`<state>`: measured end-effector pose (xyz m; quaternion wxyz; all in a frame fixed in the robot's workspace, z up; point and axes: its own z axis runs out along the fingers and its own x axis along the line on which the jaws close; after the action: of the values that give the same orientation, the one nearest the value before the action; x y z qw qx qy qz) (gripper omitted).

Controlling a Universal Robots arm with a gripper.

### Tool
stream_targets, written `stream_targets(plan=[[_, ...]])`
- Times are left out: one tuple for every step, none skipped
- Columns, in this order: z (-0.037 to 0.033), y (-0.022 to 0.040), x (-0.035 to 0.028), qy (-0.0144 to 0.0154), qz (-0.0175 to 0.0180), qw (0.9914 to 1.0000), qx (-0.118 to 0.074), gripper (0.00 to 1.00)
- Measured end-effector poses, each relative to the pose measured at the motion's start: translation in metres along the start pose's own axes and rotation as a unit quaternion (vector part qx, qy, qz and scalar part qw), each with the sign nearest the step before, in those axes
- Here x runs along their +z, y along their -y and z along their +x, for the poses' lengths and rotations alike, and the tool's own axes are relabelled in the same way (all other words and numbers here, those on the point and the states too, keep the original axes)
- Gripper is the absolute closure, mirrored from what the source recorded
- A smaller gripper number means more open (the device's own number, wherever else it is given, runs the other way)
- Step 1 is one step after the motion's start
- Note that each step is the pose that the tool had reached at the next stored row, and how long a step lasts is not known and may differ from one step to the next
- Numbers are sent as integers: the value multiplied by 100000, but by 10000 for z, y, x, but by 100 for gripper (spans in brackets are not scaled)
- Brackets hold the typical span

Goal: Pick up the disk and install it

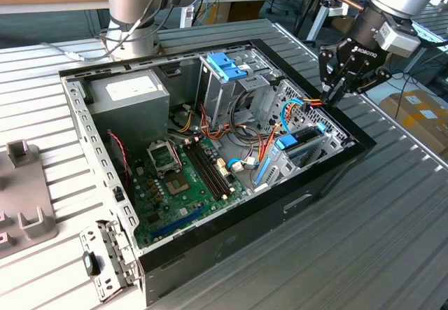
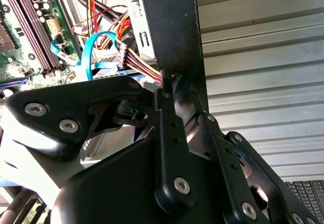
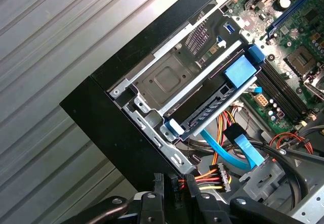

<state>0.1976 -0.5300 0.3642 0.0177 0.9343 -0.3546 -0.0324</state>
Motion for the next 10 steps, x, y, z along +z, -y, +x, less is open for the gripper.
stream_targets(plan=[[0,0,-1,-5,-6,100000,0,71],[0,0,-2,-10,-14,100000,1,82],[0,0,-2,-10,-13,100000,1,82],[0,0,-1,-6,-9,100000,1,82],[0,0,-1,0,-4,100000,-2,82],[0,0,0,1,-1,100000,0,82],[0,0,0,3,1,100000,2,82],[0,0,0,6,2,100000,-2,82],[0,0,0,6,4,100000,-1,82],[0,0,0,7,4,100000,2,82]])
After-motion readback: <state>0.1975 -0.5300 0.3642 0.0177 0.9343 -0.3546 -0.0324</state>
